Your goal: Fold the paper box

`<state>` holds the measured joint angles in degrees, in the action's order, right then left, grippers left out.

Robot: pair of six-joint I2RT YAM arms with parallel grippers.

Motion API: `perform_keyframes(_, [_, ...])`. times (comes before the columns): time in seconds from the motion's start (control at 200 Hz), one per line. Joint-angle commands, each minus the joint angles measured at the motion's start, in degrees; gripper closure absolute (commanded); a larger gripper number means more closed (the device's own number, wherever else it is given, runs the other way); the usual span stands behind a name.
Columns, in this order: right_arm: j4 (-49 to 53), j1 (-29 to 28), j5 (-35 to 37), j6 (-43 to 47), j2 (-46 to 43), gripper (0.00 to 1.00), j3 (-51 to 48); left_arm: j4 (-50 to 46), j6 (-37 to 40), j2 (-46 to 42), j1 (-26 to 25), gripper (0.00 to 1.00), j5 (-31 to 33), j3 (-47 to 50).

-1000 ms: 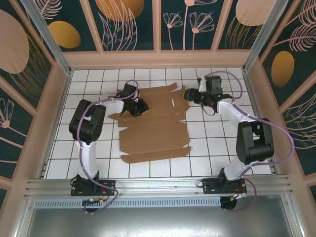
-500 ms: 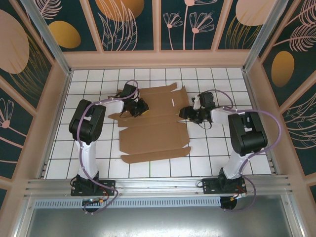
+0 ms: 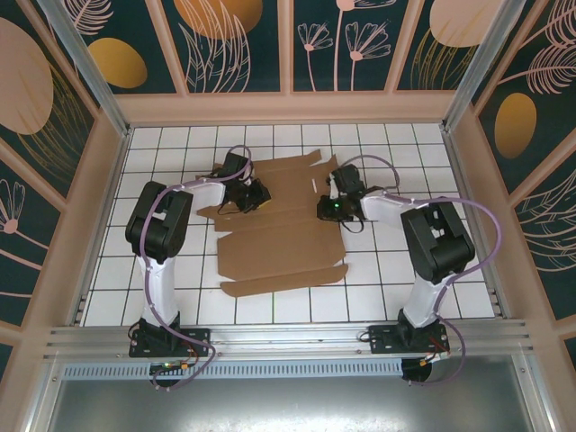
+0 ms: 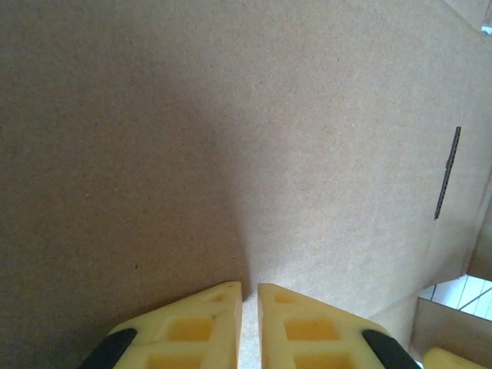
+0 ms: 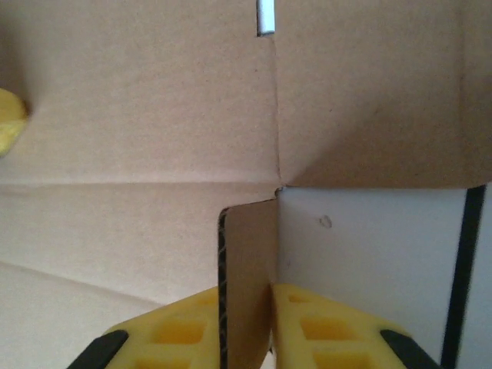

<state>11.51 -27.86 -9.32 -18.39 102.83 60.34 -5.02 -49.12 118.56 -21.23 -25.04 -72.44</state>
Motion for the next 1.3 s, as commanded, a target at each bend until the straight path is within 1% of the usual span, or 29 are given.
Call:
perform_keyframes(0.0, [10.2, -7.0, 20.5, 5.0, 2.4, 0.88, 7.7, -1.0, 1.0, 0.9, -0.4, 0.86, -0.4, -0.5])
perform_keyframes(0.12, [16.5, -13.2, 33.4, 7.8, 10.4, 0.87, 13.9, -0.9, 0.9, 0.9, -0.4, 0.86, -0.6, -0.5])
perform_keyframes(0.22, [19.8, -17.6, 40.8, 9.3, 17.4, 0.87, 17.8, -0.9, 0.9, 1.0, -0.4, 0.85, -0.6, -0.4])
perform_keyframes(0.32, [20.9, -19.9, 44.9, 9.2, 20.9, 0.86, 19.8, -1.0, 0.9, 0.9, -0.4, 0.85, -0.5, -0.2])
perform_keyframes(0.42, [19.6, -19.9, 45.3, 8.7, 19.4, 0.85, 19.3, -0.9, 0.8, 0.9, -0.4, 0.85, -0.4, -0.2])
perform_keyframes(0.52, [17.6, -19.0, 43.3, 8.7, 16.1, 0.81, 17.8, -0.8, 0.8, 0.8, -0.4, 0.85, -0.7, -0.2])
perform_keyframes(0.611, [14.9, -16.0, 37.7, 5.8, 11.9, 0.75, 14.4, -0.4, 1.0, 0.3, -0.4, 0.85, -1.1, -0.3])
perform_keyframes(0.646, [13.2, -14.1, 34.1, 4.1, 9.5, 0.71, 12.4, 0.2, 1.0, 0.1, -0.4, 0.85, -1.3, -0.2])
perform_keyframes(0.681, [10.8, -12.0, 29.4, 2.5, 6.7, 0.65, 9.7, 1.0, 1.0, -0.1, -0.5, 0.84, -1.8, 0.1])
perform_keyframes(0.766, [0.1, -8.1, 16.8, 0.1, -2.8, 0.5, 1.7, 2.3, 0.7, -0.3, -0.9, 0.83, -3.3, 0.3])
perform_keyframes(0.811, [-5.0, -7.1, 11.5, -0.3, -8.2, 0.45, -1.5, 2.8, 0.8, -1.2, -1.0, 0.82, -3.8, 0.3])
perform_keyframes(0.856, [-7.7, -6.6, 8.5, 0.0, -12.8, 0.45, -2.7, 2.9, 1.3, -3.1, -0.8, 0.82, -4.0, 0.1])
perform_keyframes(0.941, [-6.7, -6.7, 7.9, 2.0, -17.2, 0.38, -0.2, 1.4, 3.2, -7.7, -0.1, 0.79, -2.8, -2.0])
perform_keyframes(1.031, [0.0, -6.6, 8.6, 5.3, -15.0, 0.31, 6.6, -1.7, 4.3, -12.4, 1.0, 0.75, -0.3, -4.1])
perform_keyframes(1.071, [2.4, -6.8, 9.4, 6.1, -13.1, 0.27, 9.1, -3.4, 4.5, -14.6, 1.5, 0.71, 1.5, -4.4])
perform_keyframes(1.116, [3.6, -7.1, 9.9, 6.5, -11.3, 0.24, 10.9, -4.3, 4.4, -17.1, 2.5, 0.66, 3.0, -3.5])
perform_keyframes(1.181, [3.0, -7.9, 9.9, 6.6, -9.0, 0.21, 11.9, -4.9, 4.5, -21.4, 4.2, 0.54, 5.5, -0.7])
perform_keyframes(1.221, [2.4, -8.6, 9.9, 6.7, -7.2, 0.2, 12.4, -5.7, 4.5, -23.8, 5.7, 0.5, 7.4, 1.2])
perform_keyframes(1.296, [1.3, -10.9, 16.1, 6.7, -3.4, 0.19, 13.3, -7.2, 4.6, -26.7, 10.3, 0.45, 9.3, 4.5])
